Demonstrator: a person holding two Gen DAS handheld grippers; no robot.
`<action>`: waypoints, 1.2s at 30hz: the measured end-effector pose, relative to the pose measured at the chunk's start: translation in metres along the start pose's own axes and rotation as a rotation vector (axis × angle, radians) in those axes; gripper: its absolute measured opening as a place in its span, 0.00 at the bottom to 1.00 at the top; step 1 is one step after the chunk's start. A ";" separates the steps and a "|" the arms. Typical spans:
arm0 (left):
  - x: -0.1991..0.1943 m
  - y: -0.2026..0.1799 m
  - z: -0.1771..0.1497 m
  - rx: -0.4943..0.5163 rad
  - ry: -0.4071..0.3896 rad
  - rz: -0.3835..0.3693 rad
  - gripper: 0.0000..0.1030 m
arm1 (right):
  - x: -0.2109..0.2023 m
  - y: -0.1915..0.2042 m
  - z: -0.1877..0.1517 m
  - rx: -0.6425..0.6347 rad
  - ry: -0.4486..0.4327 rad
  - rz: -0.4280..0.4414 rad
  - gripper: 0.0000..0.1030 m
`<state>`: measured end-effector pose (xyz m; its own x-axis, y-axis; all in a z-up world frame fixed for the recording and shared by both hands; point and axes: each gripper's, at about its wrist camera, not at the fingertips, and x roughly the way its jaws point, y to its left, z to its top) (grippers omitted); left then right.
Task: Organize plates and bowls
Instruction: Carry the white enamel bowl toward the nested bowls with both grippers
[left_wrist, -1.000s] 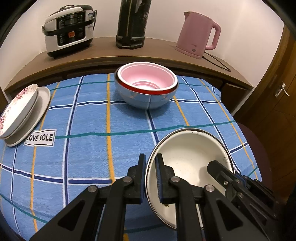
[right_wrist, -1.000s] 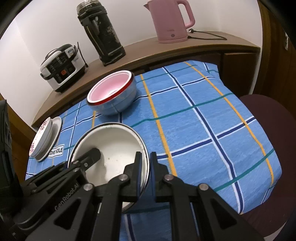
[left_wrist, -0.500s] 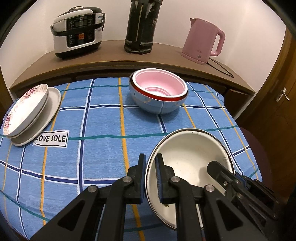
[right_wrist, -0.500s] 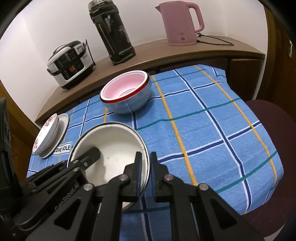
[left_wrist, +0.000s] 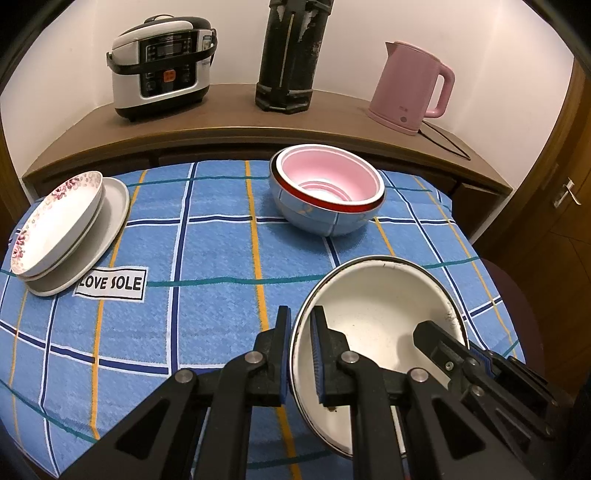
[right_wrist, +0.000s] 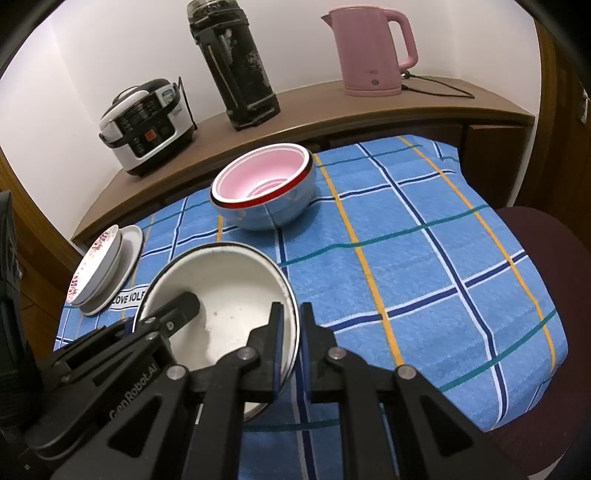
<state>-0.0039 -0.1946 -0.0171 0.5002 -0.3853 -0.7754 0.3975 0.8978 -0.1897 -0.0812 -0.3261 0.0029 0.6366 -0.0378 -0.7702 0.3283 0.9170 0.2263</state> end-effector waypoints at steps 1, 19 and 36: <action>0.000 0.000 0.001 0.000 0.000 0.001 0.12 | 0.001 0.001 0.001 0.000 0.000 0.001 0.08; 0.013 0.004 0.009 -0.007 0.023 0.005 0.12 | 0.015 0.002 0.007 -0.002 0.022 0.006 0.08; 0.019 0.002 0.019 0.001 0.025 0.010 0.12 | 0.022 0.001 0.018 0.001 0.022 0.006 0.08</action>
<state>0.0212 -0.2038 -0.0204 0.4848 -0.3705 -0.7923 0.3932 0.9015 -0.1810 -0.0540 -0.3335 -0.0034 0.6233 -0.0240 -0.7816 0.3253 0.9169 0.2312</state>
